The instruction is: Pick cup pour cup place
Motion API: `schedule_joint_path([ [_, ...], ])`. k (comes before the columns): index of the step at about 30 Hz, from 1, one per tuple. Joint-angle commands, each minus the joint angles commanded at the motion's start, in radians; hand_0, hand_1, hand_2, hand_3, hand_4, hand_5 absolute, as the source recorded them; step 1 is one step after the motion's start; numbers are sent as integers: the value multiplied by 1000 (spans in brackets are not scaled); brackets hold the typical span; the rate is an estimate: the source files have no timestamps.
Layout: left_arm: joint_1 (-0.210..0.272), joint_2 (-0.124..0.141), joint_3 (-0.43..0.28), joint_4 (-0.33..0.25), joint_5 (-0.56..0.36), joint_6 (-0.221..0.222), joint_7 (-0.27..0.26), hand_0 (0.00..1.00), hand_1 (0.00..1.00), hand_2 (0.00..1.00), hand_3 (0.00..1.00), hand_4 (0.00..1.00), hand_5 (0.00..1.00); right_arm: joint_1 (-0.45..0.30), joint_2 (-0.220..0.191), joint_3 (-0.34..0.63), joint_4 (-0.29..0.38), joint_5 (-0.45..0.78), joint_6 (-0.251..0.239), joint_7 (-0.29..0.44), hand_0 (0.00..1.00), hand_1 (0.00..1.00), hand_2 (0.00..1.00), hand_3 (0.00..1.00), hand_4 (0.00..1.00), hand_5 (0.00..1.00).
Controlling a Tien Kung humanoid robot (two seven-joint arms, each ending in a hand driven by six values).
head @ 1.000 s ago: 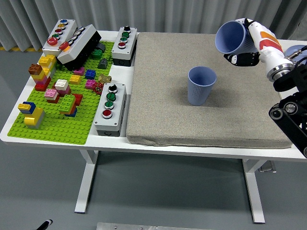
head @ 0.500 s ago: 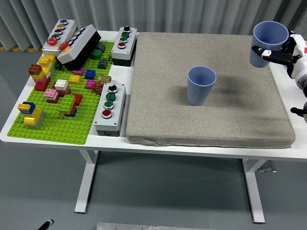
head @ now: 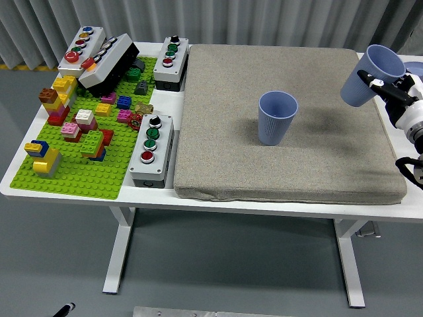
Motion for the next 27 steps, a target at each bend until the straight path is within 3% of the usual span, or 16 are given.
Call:
schedule_joint_path([
  [15, 1, -1, 10, 0, -3, -2, -1, 838, 811, 882, 791, 624, 998, -45, 1, -8, -4, -61, -27, 7, 831, 683, 554, 633, 744, 72],
  [27, -4, -1, 21, 0, -8, -3, -3, 838, 811, 882, 789, 624, 998, -77, 18, -46, -80, -79, -45, 61, 830, 684, 555, 634, 743, 73],
])
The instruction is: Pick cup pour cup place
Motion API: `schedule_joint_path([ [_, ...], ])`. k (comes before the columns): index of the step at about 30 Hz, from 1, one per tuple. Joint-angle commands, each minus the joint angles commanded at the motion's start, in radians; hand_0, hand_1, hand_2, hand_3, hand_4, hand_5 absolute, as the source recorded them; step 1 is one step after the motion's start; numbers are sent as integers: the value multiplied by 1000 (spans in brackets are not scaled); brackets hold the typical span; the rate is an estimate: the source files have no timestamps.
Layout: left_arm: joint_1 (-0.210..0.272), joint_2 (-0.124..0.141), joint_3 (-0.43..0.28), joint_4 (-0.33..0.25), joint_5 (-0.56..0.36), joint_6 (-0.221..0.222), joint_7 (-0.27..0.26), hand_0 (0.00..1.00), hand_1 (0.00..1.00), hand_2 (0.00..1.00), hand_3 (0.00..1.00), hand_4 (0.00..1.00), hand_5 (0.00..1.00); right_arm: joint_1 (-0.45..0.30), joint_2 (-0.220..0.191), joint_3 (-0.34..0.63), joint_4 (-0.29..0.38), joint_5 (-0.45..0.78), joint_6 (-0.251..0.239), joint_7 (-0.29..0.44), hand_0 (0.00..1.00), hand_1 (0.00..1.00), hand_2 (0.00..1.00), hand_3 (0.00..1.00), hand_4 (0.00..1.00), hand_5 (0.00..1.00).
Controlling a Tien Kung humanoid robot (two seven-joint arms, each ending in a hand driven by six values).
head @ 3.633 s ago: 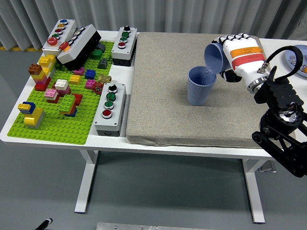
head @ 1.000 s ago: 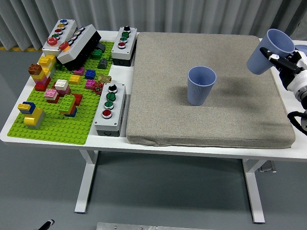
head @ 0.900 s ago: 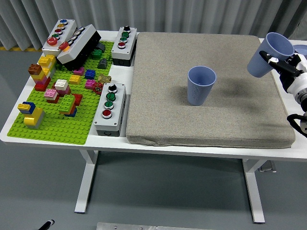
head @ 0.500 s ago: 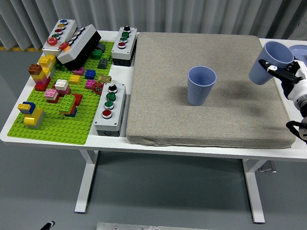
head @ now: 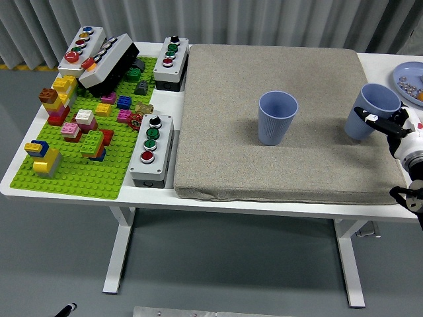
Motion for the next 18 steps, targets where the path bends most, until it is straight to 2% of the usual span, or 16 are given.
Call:
schedule_joint_path([
  [5, -1, 0, 3, 0, -1, 0, 0, 838, 811, 882, 789, 624, 998, 2, 13, -15, -28, -13, -25, 35, 830, 686, 556, 634, 743, 73],
  [18, 1, 0, 6, 0, 0, 0, 0, 838, 811, 882, 789, 625, 998, -6, 17, -61, -30, -57, -57, 102, 830, 688, 555, 634, 742, 74],
])
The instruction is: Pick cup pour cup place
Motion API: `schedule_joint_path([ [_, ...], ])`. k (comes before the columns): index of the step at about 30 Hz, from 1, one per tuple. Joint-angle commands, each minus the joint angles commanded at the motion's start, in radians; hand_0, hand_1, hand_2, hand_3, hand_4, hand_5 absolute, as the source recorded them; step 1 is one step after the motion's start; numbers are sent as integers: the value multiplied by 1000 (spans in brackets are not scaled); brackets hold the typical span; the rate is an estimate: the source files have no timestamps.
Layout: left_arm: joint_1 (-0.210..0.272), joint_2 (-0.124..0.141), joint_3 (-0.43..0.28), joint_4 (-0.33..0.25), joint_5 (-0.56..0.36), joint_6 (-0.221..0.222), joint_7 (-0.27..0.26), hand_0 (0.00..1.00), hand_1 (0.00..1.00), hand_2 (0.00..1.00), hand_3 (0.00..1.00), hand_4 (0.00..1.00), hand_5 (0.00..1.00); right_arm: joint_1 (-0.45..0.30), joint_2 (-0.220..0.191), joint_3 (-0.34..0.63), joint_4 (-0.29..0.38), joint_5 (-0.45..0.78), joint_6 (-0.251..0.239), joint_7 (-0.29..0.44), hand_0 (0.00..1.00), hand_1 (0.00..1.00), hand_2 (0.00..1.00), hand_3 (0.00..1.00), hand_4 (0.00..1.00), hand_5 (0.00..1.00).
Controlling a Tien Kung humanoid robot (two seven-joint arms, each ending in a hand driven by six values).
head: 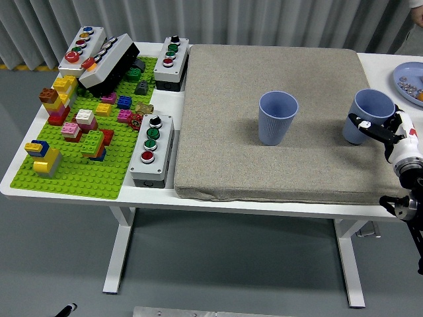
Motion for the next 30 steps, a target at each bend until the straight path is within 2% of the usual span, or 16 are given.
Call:
schedule_joint_path([
  [9, 1, 1, 3, 0, 0, -1, 0, 838, 811, 881, 789, 626, 998, -11, 0, -9, -1, -35, -6, -2, 830, 688, 555, 634, 741, 75],
  [10, 1, 1, 3, 0, 0, -1, -1, 839, 810, 882, 789, 625, 998, -12, 0, -9, -1, -37, -5, -3, 848, 735, 646, 757, 738, 76],
  [15, 2, 0, 4, 0, -1, 0, -1, 839, 810, 882, 789, 625, 998, -11, -3, 5, 1, -48, 50, -11, 848, 735, 646, 757, 738, 76],
  [16, 2, 0, 3, 0, -2, 0, -1, 838, 810, 881, 787, 624, 998, -10, -3, 8, 2, -49, 57, -11, 928, 839, 863, 909, 790, 153],
  [21, 2, 1, 4, 0, -2, 0, 0, 838, 810, 881, 787, 624, 998, -6, -6, 18, 3, -52, 71, -15, 928, 839, 863, 909, 790, 153],
  [22, 3, 1, 5, 0, -3, 0, 0, 838, 810, 881, 788, 625, 998, -6, -7, 20, 2, -53, 75, -16, 942, 897, 953, 948, 827, 206],
  [30, 6, 0, 6, 0, -4, 0, 0, 838, 810, 880, 789, 625, 998, -10, -7, 23, -1, -53, 85, -25, 950, 902, 965, 959, 818, 205],
])
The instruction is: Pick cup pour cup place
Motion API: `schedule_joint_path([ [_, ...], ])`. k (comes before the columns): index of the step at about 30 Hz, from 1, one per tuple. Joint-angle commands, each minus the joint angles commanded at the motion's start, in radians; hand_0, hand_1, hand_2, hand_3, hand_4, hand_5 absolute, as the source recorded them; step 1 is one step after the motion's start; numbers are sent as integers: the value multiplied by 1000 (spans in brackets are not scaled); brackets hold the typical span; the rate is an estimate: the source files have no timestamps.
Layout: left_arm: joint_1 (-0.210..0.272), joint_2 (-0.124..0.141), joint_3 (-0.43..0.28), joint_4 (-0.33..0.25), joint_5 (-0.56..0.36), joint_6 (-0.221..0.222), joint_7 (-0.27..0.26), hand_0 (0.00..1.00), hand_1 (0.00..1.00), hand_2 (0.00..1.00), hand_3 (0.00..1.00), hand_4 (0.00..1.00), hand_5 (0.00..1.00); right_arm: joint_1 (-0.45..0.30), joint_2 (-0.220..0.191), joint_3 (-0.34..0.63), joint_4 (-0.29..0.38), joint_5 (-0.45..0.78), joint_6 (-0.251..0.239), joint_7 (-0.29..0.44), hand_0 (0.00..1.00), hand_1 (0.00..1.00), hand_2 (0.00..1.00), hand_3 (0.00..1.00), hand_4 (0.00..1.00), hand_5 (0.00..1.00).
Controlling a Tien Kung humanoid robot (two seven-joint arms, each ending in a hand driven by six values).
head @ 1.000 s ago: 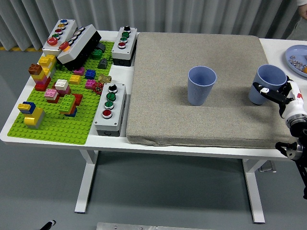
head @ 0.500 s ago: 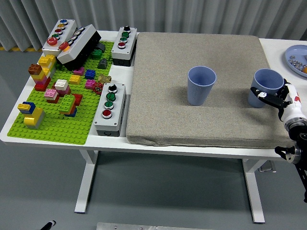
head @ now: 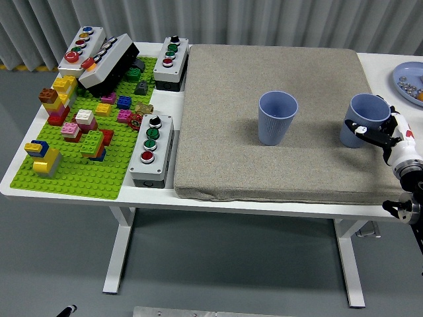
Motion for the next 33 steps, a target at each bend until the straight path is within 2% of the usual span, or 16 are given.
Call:
schedule_joint_path([
  [9, 1, -1, -1, 0, 1, 0, 0, 839, 810, 881, 789, 626, 998, -2, -2, 8, 2, -1, 17, -8, 950, 905, 966, 960, 832, 214],
  [10, 1, -1, -1, 0, 1, 0, 0, 839, 810, 881, 789, 625, 998, -2, -2, 9, 2, -1, 19, -9, 952, 921, 998, 969, 829, 214],
  [13, 2, -1, -2, 0, 2, 0, 0, 839, 810, 881, 789, 625, 998, -3, -3, 18, 8, -8, 24, -17, 952, 921, 998, 969, 829, 214],
  [21, 2, 0, -12, 0, 9, 0, 1, 839, 810, 880, 788, 625, 998, -18, -13, 27, 55, -38, 34, -51, 954, 924, 998, 975, 819, 194],
  [22, 2, 0, -14, 0, 10, 0, 1, 839, 810, 880, 788, 625, 998, -21, -14, 29, 59, -41, 38, -56, 957, 927, 998, 983, 847, 236],
  [33, 4, -2, -24, 0, 15, 0, 2, 840, 810, 880, 787, 626, 998, -75, -51, 37, 114, -40, 58, -72, 956, 931, 998, 985, 852, 243],
])
